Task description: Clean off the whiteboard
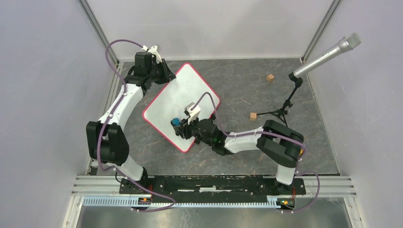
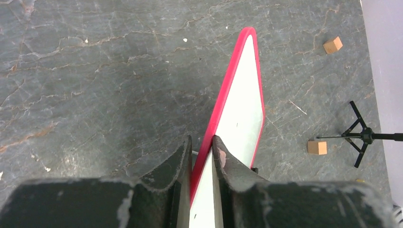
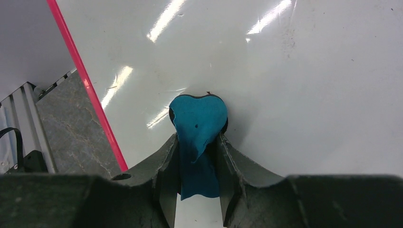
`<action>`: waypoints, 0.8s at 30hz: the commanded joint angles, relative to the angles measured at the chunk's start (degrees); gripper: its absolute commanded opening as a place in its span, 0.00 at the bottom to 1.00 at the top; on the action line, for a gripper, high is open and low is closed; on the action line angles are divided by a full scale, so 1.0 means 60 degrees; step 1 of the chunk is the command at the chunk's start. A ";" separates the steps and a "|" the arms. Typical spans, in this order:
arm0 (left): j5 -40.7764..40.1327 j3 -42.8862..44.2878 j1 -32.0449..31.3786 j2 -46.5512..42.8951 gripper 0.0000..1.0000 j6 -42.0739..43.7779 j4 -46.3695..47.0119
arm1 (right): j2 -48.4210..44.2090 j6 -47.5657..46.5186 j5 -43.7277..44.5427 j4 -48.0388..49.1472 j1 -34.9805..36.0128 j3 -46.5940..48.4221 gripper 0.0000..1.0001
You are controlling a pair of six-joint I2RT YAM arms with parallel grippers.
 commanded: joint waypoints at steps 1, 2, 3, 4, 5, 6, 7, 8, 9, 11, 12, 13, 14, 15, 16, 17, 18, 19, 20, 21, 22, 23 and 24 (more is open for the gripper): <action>0.0341 -0.0241 -0.0215 -0.0533 0.25 0.0036 -0.1102 | -0.0529 -0.0208 0.0149 0.0461 0.0023 -0.0237 0.37; 0.0301 -0.0268 -0.0215 -0.0564 0.26 0.0093 -0.1088 | -0.0658 -0.0266 0.0208 0.0470 -0.0071 -0.0338 0.38; 0.0250 -0.0286 -0.0215 -0.0581 0.26 0.0139 -0.1088 | -0.0748 -0.0267 0.0224 0.0456 -0.0176 -0.0453 0.38; 0.0184 -0.0313 -0.0215 -0.0616 0.26 0.0183 -0.1074 | -0.0818 -0.0215 0.0205 0.0456 -0.0355 -0.0569 0.38; 0.0163 -0.0376 -0.0215 -0.0666 0.26 0.0217 -0.1039 | -0.0874 -0.0180 0.0192 0.0448 -0.0553 -0.0676 0.38; 0.0142 -0.0467 -0.0215 -0.0723 0.26 0.0245 -0.0963 | -0.0915 -0.0180 0.0274 0.0320 -0.0719 -0.0769 0.38; 0.0115 -0.0590 -0.0215 -0.0806 0.26 0.0273 -0.0875 | -0.0938 -0.0206 0.0441 0.0067 -0.0896 -0.0795 0.38; 0.0106 -0.0700 -0.0215 -0.0865 0.26 0.0306 -0.0788 | -0.0939 -0.0210 0.0589 -0.0191 -0.1092 -0.0796 0.38; 0.0084 -0.0840 -0.0215 -0.0934 0.26 0.0319 -0.0694 | -0.0949 -0.0177 0.0737 -0.0442 -0.1259 -0.0808 0.38; 0.0051 -0.1035 -0.0215 -0.1025 0.25 0.0335 -0.0545 | -0.0954 -0.0115 0.0921 -0.0725 -0.1561 -0.0861 0.38; 0.0046 -0.1088 -0.0215 -0.1048 0.25 0.0322 -0.0490 | -0.0935 -0.0091 0.1066 -0.0913 -0.1632 -0.0837 0.38; 0.0064 -0.1118 -0.0215 -0.1052 0.25 0.0285 -0.0447 | -0.0895 -0.0113 0.1261 -0.1137 -0.1634 -0.0724 0.38; 0.0094 -0.1135 -0.0215 -0.1070 0.25 0.0252 -0.0404 | -0.0825 -0.0123 0.1228 -0.1184 -0.1595 -0.0608 0.37; 0.0125 -0.1158 -0.0215 -0.1044 0.25 0.0213 -0.0336 | -0.0698 -0.0144 0.1084 -0.1197 -0.1497 -0.0455 0.37; 0.0159 -0.1177 -0.0215 -0.1041 0.25 0.0179 -0.0298 | -0.0548 -0.0180 0.1008 -0.1248 -0.1333 -0.0280 0.37; 0.0221 -0.1201 -0.0215 -0.1037 0.25 0.0139 -0.0269 | -0.0427 -0.0239 0.0979 -0.1315 -0.1167 -0.0017 0.37; 0.0283 -0.1231 -0.0215 -0.1030 0.25 0.0119 -0.0228 | -0.0300 -0.0364 0.0932 -0.1434 -0.0961 0.0237 0.38; 0.0305 -0.1264 -0.0214 -0.1039 0.25 0.0081 -0.0196 | -0.0169 -0.0530 0.0907 -0.1488 -0.0745 0.0577 0.38; 0.0345 -0.1281 -0.0215 -0.1044 0.25 0.0058 -0.0172 | -0.0080 -0.0699 0.0788 -0.1531 -0.0630 0.0936 0.38; 0.0360 -0.1316 -0.0215 -0.1065 0.25 0.0046 -0.0126 | 0.0011 -0.0791 0.0546 -0.1531 -0.0586 0.1241 0.38; 0.0366 -0.1338 -0.0215 -0.1076 0.25 0.0042 -0.0086 | 0.0105 -0.0820 0.0358 -0.1571 -0.0598 0.1616 0.38; 0.0340 -0.1342 -0.0215 -0.1076 0.25 0.0042 -0.0070 | 0.0215 -0.0890 0.0364 -0.1807 -0.0648 0.2005 0.38; 0.0325 -0.1342 -0.0215 -0.1077 0.24 0.0046 -0.0072 | 0.0360 -0.0984 0.0414 -0.2059 -0.0712 0.2486 0.38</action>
